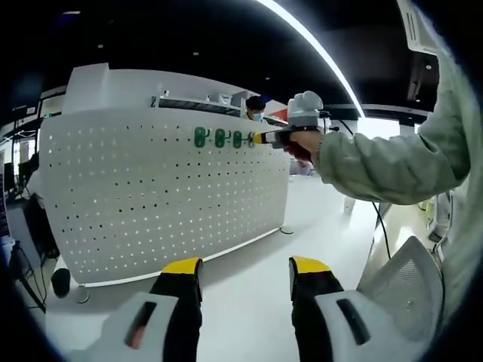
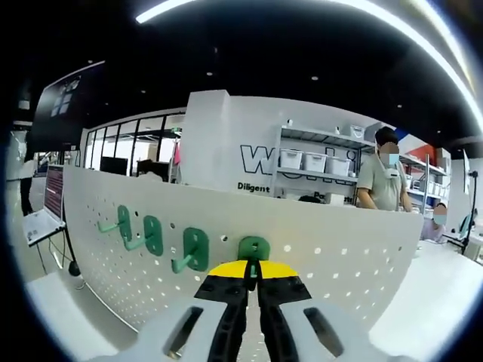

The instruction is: Insert the hook assembly into the mounting plate slot until the hook locks in place.

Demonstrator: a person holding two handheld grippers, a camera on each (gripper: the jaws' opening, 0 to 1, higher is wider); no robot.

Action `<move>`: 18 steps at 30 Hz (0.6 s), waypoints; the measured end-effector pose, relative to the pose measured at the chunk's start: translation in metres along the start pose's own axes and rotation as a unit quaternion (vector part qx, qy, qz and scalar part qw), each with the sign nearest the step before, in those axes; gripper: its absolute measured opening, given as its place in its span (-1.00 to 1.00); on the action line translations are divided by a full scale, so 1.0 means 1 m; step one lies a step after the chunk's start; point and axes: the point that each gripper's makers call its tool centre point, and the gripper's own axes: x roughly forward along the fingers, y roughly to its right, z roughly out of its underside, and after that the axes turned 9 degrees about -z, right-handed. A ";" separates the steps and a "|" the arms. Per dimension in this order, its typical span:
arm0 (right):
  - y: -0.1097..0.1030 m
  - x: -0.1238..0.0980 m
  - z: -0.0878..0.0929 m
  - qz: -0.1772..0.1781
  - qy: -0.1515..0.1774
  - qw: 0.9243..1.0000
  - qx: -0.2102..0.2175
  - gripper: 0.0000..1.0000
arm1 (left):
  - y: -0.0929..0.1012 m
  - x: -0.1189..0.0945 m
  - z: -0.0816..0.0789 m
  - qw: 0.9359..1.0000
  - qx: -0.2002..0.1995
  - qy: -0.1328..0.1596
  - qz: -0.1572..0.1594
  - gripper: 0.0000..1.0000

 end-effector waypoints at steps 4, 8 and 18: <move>0.000 0.000 0.000 0.001 -0.002 1.000 -0.002 -0.96 | 0.000 0.000 0.000 1.000 -0.001 0.000 0.000 -0.05; 0.001 0.000 0.000 0.001 -0.003 1.000 0.000 -0.96 | 0.000 -0.001 0.001 1.000 -0.001 0.000 0.000 -0.05; -0.001 0.000 0.000 0.003 -0.006 1.000 -0.003 -0.93 | 0.000 -0.002 0.001 1.000 -0.004 0.000 -0.001 -0.06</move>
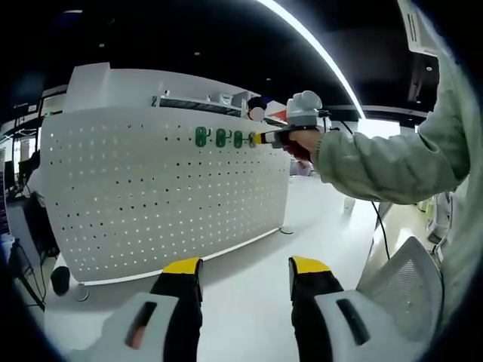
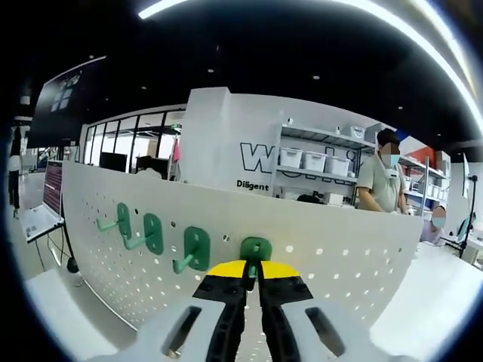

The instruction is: Insert the hook assembly into the mounting plate slot until the hook locks in place.

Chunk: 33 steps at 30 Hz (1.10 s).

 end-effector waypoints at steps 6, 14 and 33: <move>-0.002 -0.001 0.000 -0.001 0.001 1.000 -0.003 -0.90 | 0.000 -0.001 0.001 1.000 -0.001 0.000 -0.001 -0.06; -0.004 0.000 0.000 -0.003 0.002 1.000 -0.003 -0.87 | -0.001 -0.001 0.001 1.000 -0.001 0.001 -0.002 -0.07; -0.008 -0.002 0.006 -0.008 -0.001 1.000 0.008 -0.84 | 0.000 -0.001 -0.001 1.000 -0.001 0.003 0.000 -0.07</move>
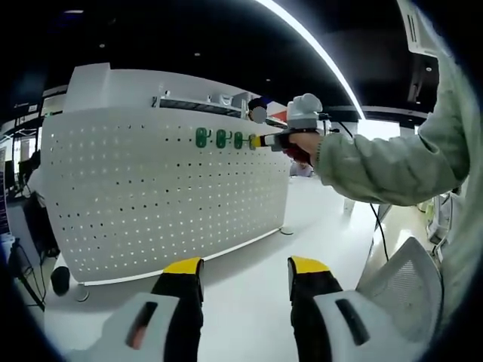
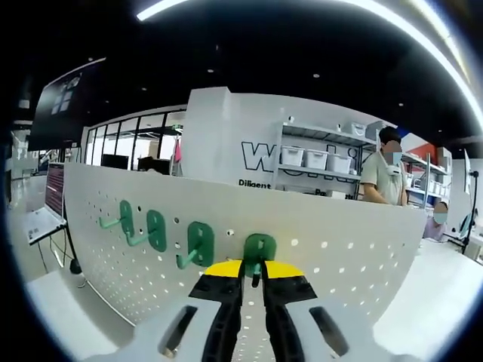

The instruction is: Insert the hook assembly into the mounting plate slot until the hook locks in place.

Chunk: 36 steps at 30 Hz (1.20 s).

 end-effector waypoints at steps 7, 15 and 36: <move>-0.001 -0.002 0.001 0.001 0.000 1.000 0.002 -0.84 | 0.001 0.000 -0.001 1.000 0.001 0.001 0.002 -0.07; 0.000 -0.004 0.003 0.004 0.001 1.000 0.005 -0.80 | 0.001 0.001 -0.001 1.000 0.001 0.000 0.003 -0.08; -0.019 -0.019 0.016 -0.012 -0.007 1.000 0.008 -0.57 | 0.001 -0.008 -0.002 1.000 0.004 0.001 -0.006 -0.07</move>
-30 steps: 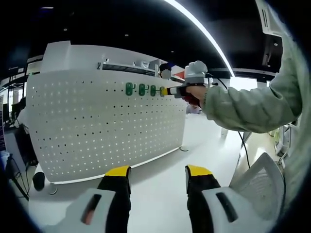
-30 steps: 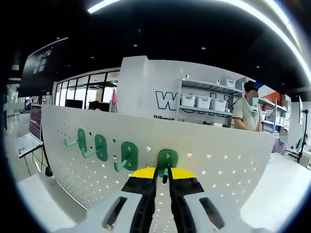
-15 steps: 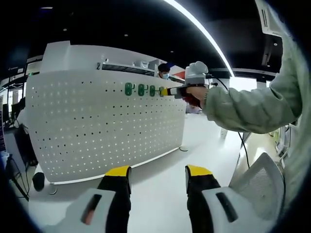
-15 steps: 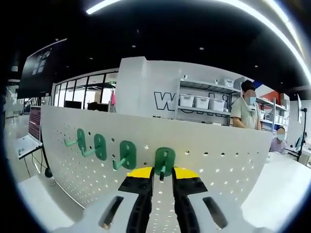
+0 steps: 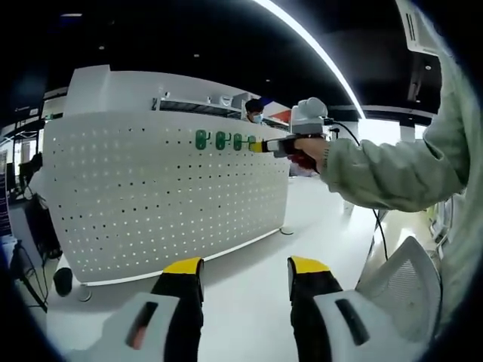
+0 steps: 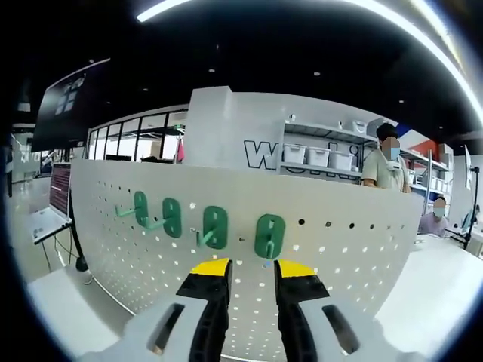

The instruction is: Insert the hook assembly into the mounting plate slot until the hook locks in place.

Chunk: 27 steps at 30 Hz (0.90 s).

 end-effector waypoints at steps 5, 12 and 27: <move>-0.009 -0.009 0.010 -0.010 -0.009 1.000 0.001 -0.54 | 0.001 -0.004 0.000 1.000 0.003 -0.001 -0.001 -0.07; -0.025 -0.027 0.030 -0.027 -0.026 0.999 0.011 -0.34 | 0.005 -0.008 -0.003 1.000 0.009 0.001 -0.002 -0.08; -0.050 -0.074 0.060 -0.052 -0.049 0.997 0.010 -0.12 | 0.010 -0.014 -0.019 0.999 0.030 0.013 -0.006 -0.08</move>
